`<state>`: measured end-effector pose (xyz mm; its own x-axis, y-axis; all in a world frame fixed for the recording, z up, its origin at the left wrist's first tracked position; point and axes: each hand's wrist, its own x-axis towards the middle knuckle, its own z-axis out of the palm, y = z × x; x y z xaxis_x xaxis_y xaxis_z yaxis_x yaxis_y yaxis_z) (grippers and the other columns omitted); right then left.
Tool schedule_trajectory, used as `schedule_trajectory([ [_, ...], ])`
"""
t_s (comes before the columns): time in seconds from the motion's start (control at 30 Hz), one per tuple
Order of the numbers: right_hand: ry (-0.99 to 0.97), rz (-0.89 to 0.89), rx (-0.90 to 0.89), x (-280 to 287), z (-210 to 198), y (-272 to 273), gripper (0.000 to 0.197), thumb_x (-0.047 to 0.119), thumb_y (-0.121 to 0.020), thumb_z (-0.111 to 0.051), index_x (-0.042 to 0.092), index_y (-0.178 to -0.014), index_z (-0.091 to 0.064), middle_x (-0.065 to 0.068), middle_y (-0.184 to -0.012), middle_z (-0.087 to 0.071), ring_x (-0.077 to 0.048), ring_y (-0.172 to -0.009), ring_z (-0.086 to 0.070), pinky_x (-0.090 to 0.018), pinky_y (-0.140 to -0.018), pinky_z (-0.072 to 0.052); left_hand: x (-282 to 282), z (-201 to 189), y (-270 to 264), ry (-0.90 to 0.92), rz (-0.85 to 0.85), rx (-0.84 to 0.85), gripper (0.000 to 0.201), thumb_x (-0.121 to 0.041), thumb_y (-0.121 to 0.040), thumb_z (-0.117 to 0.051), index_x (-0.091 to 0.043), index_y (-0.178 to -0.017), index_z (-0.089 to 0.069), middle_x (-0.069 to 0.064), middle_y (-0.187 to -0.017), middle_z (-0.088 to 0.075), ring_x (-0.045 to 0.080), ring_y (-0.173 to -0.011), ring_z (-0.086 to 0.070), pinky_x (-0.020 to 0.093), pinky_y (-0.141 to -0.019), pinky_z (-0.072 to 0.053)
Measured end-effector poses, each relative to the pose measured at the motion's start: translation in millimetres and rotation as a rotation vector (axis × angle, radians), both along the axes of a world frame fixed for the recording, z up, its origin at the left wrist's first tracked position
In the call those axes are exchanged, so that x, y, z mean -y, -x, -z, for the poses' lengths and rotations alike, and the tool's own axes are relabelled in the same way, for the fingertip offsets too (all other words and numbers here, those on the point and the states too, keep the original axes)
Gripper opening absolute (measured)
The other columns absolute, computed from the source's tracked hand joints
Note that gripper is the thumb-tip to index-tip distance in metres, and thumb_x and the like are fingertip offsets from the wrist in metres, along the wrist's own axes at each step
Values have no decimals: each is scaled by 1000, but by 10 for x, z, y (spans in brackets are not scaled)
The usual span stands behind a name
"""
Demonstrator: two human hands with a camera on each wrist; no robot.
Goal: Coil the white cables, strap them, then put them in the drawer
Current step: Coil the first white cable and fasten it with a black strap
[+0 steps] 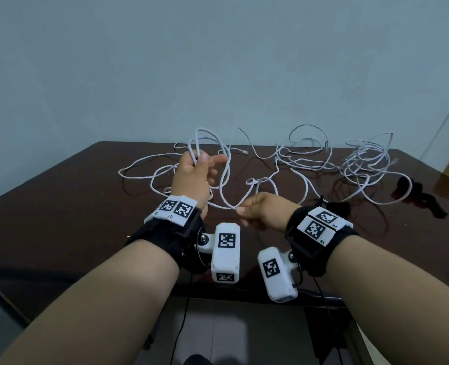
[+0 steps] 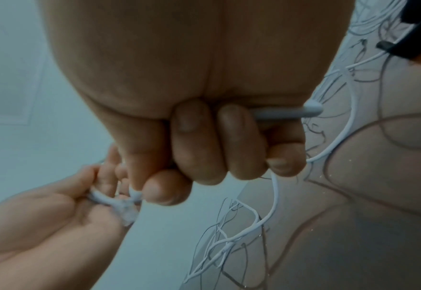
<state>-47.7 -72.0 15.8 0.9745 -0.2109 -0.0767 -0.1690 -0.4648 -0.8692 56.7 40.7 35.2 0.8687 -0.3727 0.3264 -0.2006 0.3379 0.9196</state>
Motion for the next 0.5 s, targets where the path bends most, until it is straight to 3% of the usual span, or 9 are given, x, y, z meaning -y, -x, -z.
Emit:
schedule_trajectory([
  [0.1,41,20,-64,40,0,16,42,18,-92,-53,14,-50,-54,-1,-40,-32,-15,-41,-25,-25,-46,-22,-4,-123,53,168,94,-99,22,-16,-104,-29,-17,-86,-42,-2,-65,-72,10,-58,-64,21,-58,-52],
  [0.2,95,0,-132,19,-32,13,39,17,-89,-56,11,-50,-53,1,-37,-35,-15,-40,-27,-23,-44,-24,-11,-162,116,198,181,-136,19,-20,-104,-28,-17,-89,-39,8,-73,-72,16,-62,-69,26,-60,-56],
  [0.3,106,-46,-148,-34,-51,6,40,17,-88,-56,12,-49,-52,3,-35,-35,-15,-41,-27,-23,-45,-25,-23,-116,147,73,257,-59,18,-22,-104,-27,-19,-90,-36,11,-86,-71,15,-62,-69,23,-57,-53],
  [0.43,83,-73,-107,-40,-35,2,42,19,-89,-55,15,-47,-52,6,-34,-34,-12,-37,-26,-21,-43,-24,-52,0,102,-218,317,226,18,-18,-104,-25,-21,-89,-34,9,-94,-69,14,-73,-71,24,-78,-52],
  [0.5,81,-69,-58,-33,-51,10,44,21,-89,-57,17,-45,-53,6,-34,-34,-11,-37,-27,-21,-43,-24,-80,62,72,-380,290,331,18,-17,-103,-27,-22,-88,-35,8,-96,-67,15,-77,-69,24,-80,-50],
])
